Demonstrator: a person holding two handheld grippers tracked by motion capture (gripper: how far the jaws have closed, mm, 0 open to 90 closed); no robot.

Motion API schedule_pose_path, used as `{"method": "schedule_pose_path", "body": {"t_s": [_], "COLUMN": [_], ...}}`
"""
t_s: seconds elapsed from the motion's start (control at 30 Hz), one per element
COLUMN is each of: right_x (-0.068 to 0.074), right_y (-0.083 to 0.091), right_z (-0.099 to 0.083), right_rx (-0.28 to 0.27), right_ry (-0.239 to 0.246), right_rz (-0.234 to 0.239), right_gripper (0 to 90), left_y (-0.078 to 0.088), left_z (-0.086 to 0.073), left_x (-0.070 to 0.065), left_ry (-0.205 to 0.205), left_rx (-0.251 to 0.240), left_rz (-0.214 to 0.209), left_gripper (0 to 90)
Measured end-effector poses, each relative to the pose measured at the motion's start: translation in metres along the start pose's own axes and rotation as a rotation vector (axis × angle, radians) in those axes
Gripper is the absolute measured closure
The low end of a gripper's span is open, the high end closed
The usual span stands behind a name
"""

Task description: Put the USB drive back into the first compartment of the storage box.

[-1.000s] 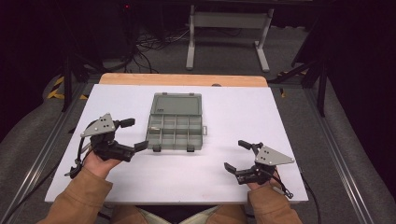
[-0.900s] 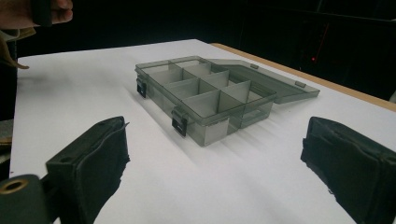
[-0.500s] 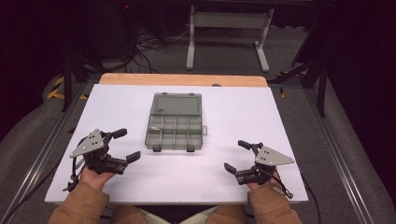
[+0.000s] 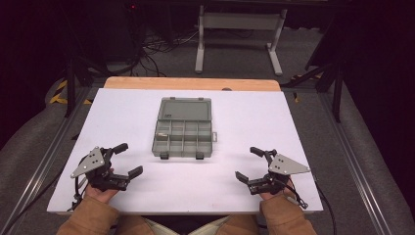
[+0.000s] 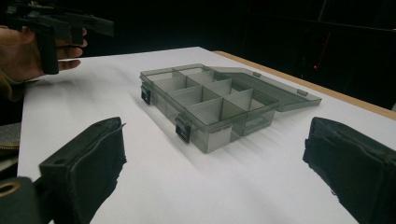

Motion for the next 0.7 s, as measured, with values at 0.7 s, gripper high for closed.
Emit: {"method": "schedule_pose_path", "body": {"t_s": [0.7], "right_x": [0.0002], "right_y": [0.0025], "right_z": [0.0013], "right_rx": [-0.035], "right_ry": [0.005], "right_rz": [0.003], "right_gripper": [2.8], "left_y": [-0.0025], "left_z": [-0.0075], "left_x": [0.0013], "left_ry": [-0.014], "left_rx": [-0.016], "left_rz": [0.058], "left_gripper": [0.6]}}
Point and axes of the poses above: each handheld gripper's, and its own axes: y roughly backward along the jaws, z roughly out of its top, x roughly to its left, the point moved 2 cm from there along -y, roughly forward along the jaws, and after that the axes turned 14 degrees about y, right-handed, at the moved point
